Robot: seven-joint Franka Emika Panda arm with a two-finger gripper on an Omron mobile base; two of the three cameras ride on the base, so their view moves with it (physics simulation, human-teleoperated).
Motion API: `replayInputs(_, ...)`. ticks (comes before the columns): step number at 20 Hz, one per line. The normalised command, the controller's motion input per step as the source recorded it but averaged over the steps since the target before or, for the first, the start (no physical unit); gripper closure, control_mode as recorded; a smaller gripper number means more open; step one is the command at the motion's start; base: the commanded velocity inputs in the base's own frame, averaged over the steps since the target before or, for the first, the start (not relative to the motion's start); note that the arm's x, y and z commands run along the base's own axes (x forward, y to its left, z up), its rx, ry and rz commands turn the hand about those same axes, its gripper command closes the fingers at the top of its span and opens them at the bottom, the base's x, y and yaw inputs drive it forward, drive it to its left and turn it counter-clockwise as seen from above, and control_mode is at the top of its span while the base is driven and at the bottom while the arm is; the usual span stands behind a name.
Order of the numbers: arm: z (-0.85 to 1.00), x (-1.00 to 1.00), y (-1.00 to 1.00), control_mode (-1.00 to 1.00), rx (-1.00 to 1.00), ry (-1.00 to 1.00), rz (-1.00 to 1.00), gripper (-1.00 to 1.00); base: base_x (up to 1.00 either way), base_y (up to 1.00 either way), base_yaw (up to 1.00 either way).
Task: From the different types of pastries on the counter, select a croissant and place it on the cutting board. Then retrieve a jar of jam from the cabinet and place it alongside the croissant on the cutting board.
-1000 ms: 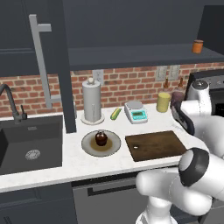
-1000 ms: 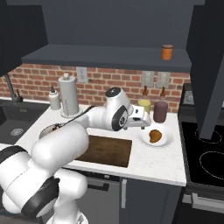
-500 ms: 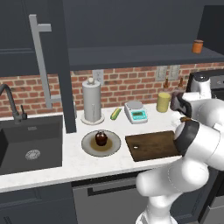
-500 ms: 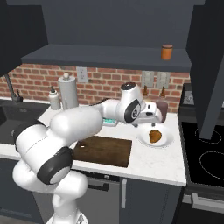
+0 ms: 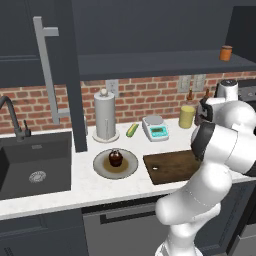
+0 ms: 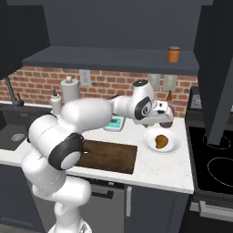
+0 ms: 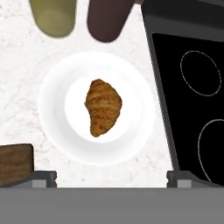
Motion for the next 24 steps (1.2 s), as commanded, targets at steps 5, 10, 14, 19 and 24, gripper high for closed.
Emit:
replayInputs(5, -0.14, 0.13, -0.28, -1.0, 0.03, 0.06, 0.0, -1.0, 0.0, 0.0, 0.0)
replayInputs(10, -0.12, 0.32, -0.07, -1.0, 0.07, 0.01, 0.0, -1.0, 0.0, 0.0, 0.0)
replayInputs(14, -0.06, 0.38, 0.0, -1.0, 0.0, 0.0, 0.0, -1.0, 0.0, 0.0, 0.0)
replayInputs(19, 0.0, 0.29, 0.0, -1.0, 0.0, 0.0, 0.01, -1.0, 0.0, 0.0, 0.0)
replayInputs(24, 0.0, 0.0, -0.03, -1.0, 0.0, 0.04, 0.02, -1.0, 0.0, 0.0, 0.0)
